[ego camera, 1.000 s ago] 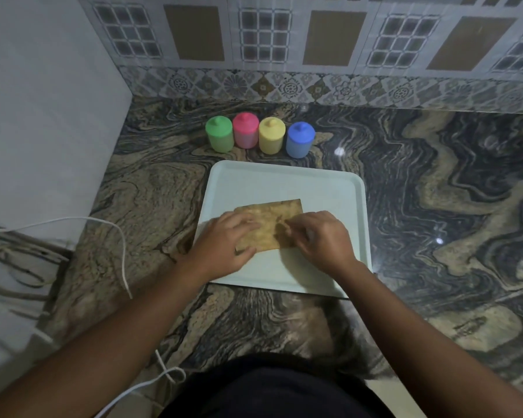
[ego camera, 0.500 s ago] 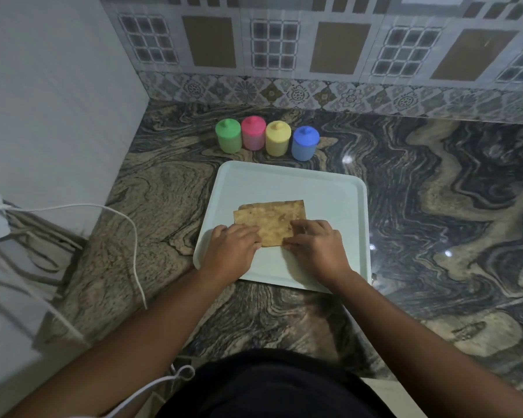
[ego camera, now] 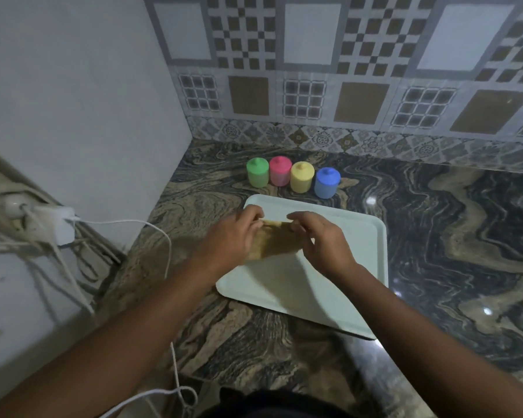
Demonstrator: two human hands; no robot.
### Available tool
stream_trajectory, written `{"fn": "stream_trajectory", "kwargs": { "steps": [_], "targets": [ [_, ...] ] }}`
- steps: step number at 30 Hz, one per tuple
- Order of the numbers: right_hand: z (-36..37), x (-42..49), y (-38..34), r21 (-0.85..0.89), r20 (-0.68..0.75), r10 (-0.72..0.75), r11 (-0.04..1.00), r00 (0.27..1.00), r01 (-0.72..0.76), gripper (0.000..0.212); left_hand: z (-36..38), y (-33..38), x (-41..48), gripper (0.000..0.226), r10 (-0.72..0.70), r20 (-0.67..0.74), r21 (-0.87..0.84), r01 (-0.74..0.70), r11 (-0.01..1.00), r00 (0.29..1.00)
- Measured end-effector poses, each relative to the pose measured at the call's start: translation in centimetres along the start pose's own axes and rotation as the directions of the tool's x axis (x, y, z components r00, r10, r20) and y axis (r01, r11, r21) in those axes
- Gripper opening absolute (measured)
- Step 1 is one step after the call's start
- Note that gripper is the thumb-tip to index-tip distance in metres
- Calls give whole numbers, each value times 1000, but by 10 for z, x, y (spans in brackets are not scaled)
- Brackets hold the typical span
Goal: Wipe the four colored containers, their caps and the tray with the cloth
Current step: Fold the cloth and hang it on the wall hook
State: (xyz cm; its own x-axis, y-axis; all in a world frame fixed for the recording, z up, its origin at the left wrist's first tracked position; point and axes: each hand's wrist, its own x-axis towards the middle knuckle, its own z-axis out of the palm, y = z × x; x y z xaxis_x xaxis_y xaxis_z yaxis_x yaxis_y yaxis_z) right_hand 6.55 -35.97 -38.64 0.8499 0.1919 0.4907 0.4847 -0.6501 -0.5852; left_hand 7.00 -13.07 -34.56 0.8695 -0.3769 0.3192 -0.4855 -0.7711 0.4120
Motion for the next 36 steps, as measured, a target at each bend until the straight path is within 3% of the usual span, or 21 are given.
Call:
{"fn": "stream_trajectory", "kwargs": {
  "steps": [4, 11, 15, 19, 21, 26, 29, 30, 32, 33, 36],
  "targets": [
    [5, 53, -27, 86, -21, -176, 981, 984, 177, 21, -52, -16, 10, 15, -41, -44, -46, 39, 998, 998],
    [40, 145, -102, 203, -121, -409, 882, 905, 426, 18, -166, -39, 12, 20, -92, -243, 121, 125, 985, 966],
    [66, 203, -146, 185, -201, -531, 805, 823, 564, 31, -234, -54, 5, 23, -87, -329, 253, 177, 951, 940],
    [78, 258, -204, 103, -268, -670, 695, 692, 712, 41, -301, -62, -3, 28, 81, -350, 498, 112, 860, 933],
    [81, 282, -235, 72, -290, -716, 646, 635, 760, 39, -332, -61, -6, 30, 96, -330, 578, 120, 807, 939],
    [75, 339, -293, 23, -412, -720, 605, 559, 796, 45, -393, -43, 8, 14, 28, -423, 633, 273, 724, 906],
    [61, 366, -316, 28, -511, -686, 588, 517, 808, 46, -420, -31, 25, 53, 12, -399, 680, 288, 674, 917],
    [56, 375, -321, 31, -531, -677, 586, 510, 810, 46, -429, -28, 30, 53, 74, -398, 744, 275, 609, 915],
    [48, 390, -329, 44, -548, -657, 596, 518, 802, 45, -445, -24, 40, 28, 203, -340, 852, 210, 479, 918],
    [44, 396, -332, 48, -545, -650, 606, 529, 794, 44, -452, -24, 45, 33, 204, -313, 886, 207, 416, 928],
    [42, 407, -339, 45, -503, -655, 632, 564, 774, 41, -455, -22, 59, 42, 68, -350, 883, 305, 356, 934]
  ]
}}
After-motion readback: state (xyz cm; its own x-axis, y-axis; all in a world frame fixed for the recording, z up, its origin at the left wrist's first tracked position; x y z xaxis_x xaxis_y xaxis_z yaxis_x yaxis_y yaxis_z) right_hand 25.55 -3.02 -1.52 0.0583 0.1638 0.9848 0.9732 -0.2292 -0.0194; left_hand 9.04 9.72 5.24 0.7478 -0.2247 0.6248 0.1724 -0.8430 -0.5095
